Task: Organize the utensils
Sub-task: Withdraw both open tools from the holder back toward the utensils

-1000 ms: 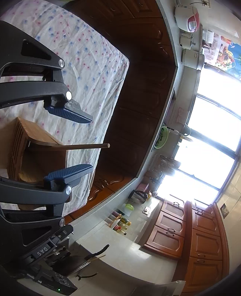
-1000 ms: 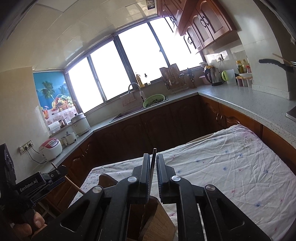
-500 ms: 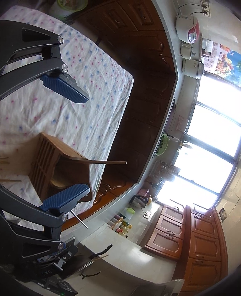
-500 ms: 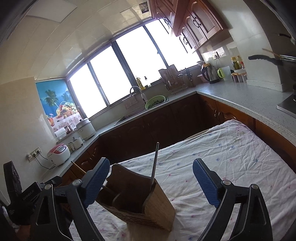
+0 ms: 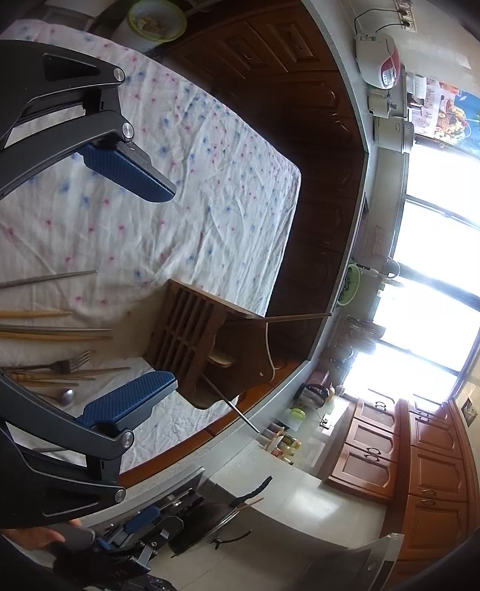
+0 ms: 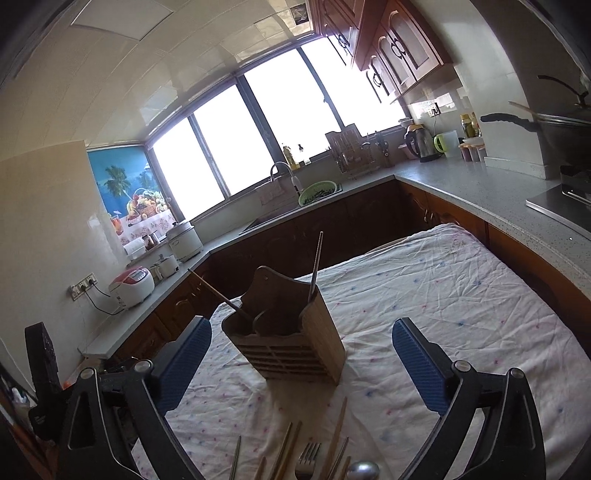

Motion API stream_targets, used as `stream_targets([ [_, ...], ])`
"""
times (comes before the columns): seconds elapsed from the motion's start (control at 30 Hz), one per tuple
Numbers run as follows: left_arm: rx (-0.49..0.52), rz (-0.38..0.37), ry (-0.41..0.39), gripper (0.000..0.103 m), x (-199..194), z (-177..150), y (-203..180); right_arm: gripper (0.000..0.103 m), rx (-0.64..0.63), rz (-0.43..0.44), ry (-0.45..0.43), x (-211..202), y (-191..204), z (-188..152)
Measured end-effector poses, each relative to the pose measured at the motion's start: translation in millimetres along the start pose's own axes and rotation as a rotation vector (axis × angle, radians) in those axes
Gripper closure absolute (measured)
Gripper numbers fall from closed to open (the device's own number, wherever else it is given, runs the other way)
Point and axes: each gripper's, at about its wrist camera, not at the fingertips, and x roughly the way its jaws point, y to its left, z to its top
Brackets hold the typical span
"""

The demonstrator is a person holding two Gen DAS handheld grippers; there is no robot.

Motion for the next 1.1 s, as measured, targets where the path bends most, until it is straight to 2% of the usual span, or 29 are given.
stream_targets([
  [0.4, -0.021, 0.011, 0.079, 0.008, -21.2, -51.7, 13.0, 0.001, -0.025, -0.037, 0.075, -40.8, -7.8, -43.3],
  [0.6, 0.006, 0.02, 0.115, 0.008, -24.4, -69.6, 10.6, 0.001, -0.048, -0.064, 0.114, -51.5, -10.1, -66.1],
  [0.87, 0.029, 0.022, 0.168, 0.008, -13.3, -83.7, 8.4, 0.001, -0.073, -0.116, 0.189, -49.6, -16.5, -91.2],
  [1.1, 0.03, 0.028, 0.215, 0.008, -0.4, -88.0, 8.9, 0.001, -0.058, -0.102, 0.236, -40.1, -17.9, -96.8],
])
